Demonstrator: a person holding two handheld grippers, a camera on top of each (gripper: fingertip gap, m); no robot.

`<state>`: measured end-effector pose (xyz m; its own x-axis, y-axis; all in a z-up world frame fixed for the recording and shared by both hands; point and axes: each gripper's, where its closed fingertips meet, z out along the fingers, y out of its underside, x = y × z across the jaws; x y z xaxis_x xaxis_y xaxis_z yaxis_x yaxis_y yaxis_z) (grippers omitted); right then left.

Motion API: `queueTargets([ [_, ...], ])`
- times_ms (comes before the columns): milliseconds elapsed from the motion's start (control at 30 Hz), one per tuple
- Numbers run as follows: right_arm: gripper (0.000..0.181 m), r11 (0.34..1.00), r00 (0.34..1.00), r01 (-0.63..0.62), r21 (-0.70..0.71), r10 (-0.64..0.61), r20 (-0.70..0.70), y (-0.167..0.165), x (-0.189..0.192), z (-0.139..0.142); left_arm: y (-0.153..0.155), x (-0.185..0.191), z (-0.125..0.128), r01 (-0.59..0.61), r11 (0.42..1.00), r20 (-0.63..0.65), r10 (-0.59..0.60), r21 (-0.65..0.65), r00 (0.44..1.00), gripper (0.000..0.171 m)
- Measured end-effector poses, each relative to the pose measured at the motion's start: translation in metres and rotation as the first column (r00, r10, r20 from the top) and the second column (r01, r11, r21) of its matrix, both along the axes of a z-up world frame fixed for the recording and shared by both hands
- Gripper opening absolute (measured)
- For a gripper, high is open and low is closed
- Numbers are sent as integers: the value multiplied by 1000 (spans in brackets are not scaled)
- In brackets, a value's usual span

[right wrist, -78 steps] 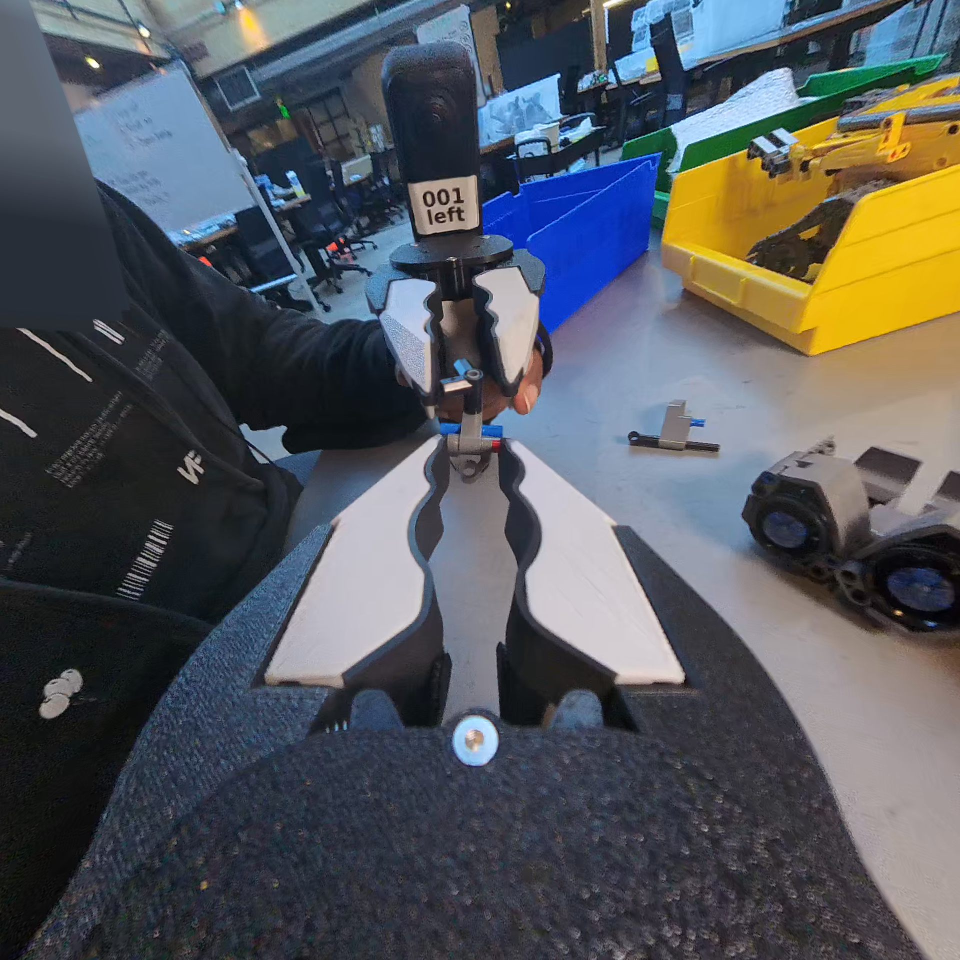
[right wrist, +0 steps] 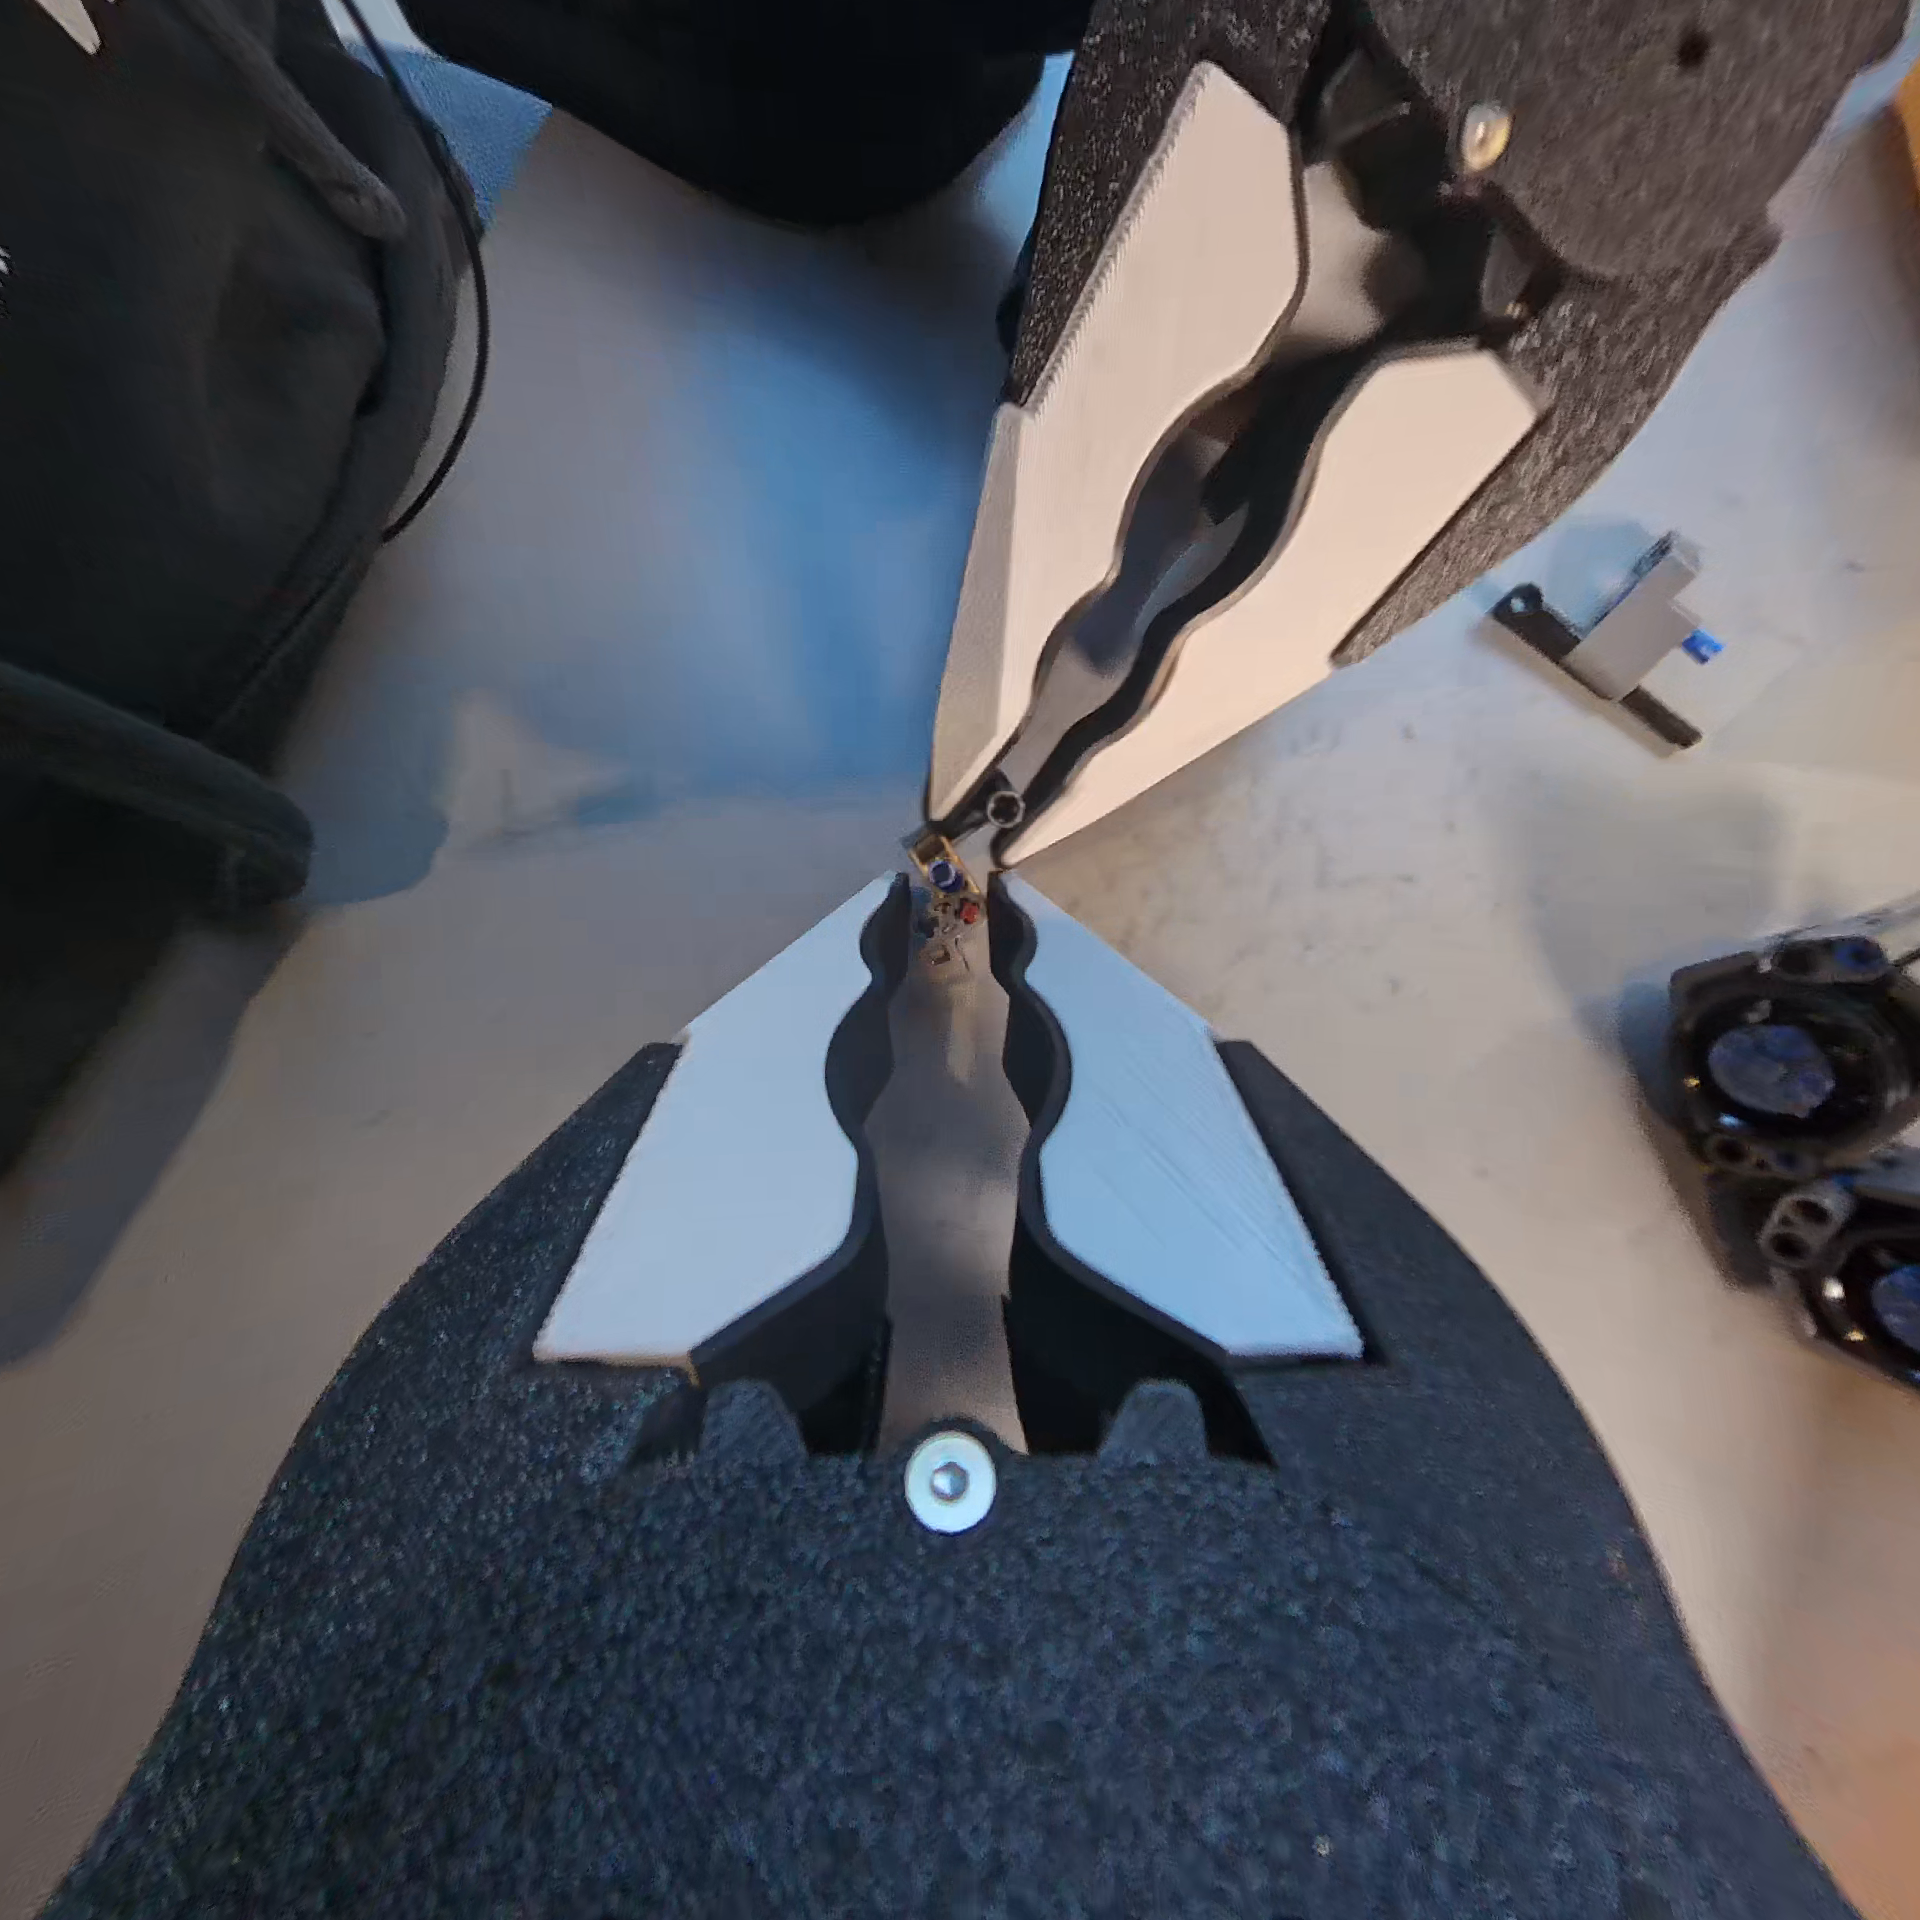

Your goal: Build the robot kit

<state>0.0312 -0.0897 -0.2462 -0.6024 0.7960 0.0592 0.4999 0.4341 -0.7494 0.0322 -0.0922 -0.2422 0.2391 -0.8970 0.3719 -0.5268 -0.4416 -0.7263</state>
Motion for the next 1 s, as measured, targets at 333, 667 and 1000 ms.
queueTargets([
  [333,12,991,994,92,-93,-85,72,2,-4,-1,0,-10,-1,-119,981,-58,129,152,990,36],
  [667,7,988,989,123,-89,-114,92,-4,-6,1,-3,-5,-8,-93,985,-94,107,147,990,24],
  [1000,24,999,999,35,-22,-35,-26,-7,-9,4,-6,-14,-15,-46,991,-88,57,129,994,24],
])
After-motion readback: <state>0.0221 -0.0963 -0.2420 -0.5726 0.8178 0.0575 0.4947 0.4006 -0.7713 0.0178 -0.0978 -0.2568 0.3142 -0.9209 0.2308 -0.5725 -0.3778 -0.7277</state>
